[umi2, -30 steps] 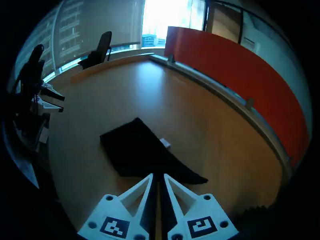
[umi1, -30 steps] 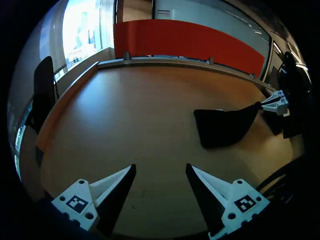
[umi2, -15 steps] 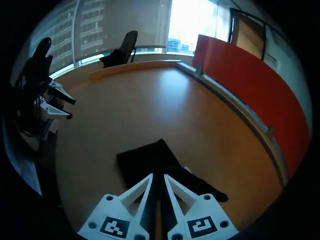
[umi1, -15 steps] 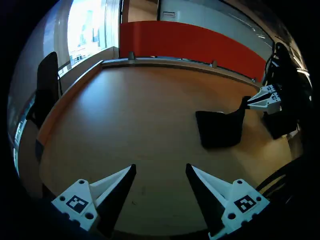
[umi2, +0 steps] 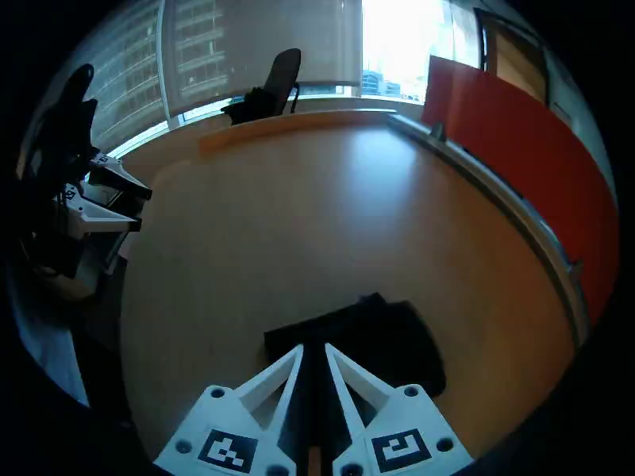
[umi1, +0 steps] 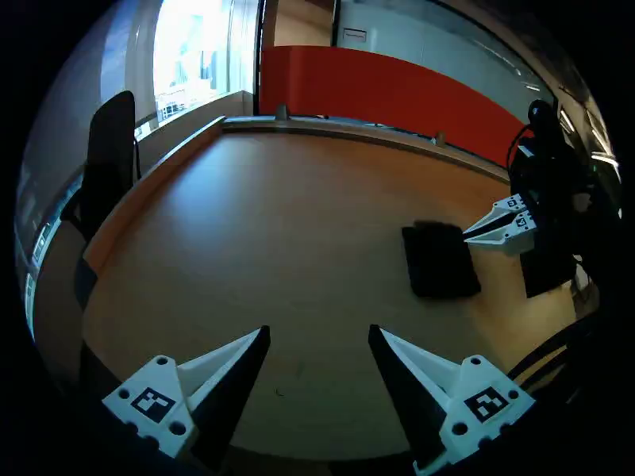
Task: Fold towel
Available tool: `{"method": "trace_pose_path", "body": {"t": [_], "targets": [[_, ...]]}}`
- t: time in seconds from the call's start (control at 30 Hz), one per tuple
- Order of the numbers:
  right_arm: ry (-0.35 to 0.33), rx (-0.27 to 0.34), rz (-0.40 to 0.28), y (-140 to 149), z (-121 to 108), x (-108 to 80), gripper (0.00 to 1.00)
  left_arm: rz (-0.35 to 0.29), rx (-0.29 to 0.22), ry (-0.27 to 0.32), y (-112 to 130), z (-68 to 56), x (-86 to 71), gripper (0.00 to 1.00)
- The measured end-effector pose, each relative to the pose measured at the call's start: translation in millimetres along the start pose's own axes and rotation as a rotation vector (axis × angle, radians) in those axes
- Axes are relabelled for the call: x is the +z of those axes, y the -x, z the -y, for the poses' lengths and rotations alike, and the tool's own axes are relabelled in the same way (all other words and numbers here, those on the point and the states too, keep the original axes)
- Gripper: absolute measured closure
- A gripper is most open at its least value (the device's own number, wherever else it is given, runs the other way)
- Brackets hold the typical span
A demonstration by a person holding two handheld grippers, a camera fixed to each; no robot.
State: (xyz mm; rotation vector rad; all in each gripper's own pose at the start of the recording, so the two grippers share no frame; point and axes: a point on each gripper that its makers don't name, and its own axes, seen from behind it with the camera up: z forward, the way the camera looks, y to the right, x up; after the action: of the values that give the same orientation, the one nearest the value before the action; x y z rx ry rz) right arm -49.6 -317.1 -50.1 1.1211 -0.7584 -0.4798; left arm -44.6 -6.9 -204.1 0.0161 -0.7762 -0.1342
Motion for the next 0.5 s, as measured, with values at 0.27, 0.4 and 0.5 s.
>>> {"method": "trace_pose_path", "body": {"t": [0.27,0.4,0.5], "targets": [[0.002,0.031,0.012,5.0,-1.0,7.6,0.95,0.001,-0.008,-0.006,2.5,5.3,-1.9,0.08],[0.007,0.04,0.01,5.5,-0.9,8.1,0.86,0.004,-0.008,-0.006,4.2,5.6,-1.5,0.08],[0.014,0.042,0.012,7.1,-0.7,8.4,0.66,0.005,-0.004,-0.004,4.9,5.3,-1.2,0.08]]}}
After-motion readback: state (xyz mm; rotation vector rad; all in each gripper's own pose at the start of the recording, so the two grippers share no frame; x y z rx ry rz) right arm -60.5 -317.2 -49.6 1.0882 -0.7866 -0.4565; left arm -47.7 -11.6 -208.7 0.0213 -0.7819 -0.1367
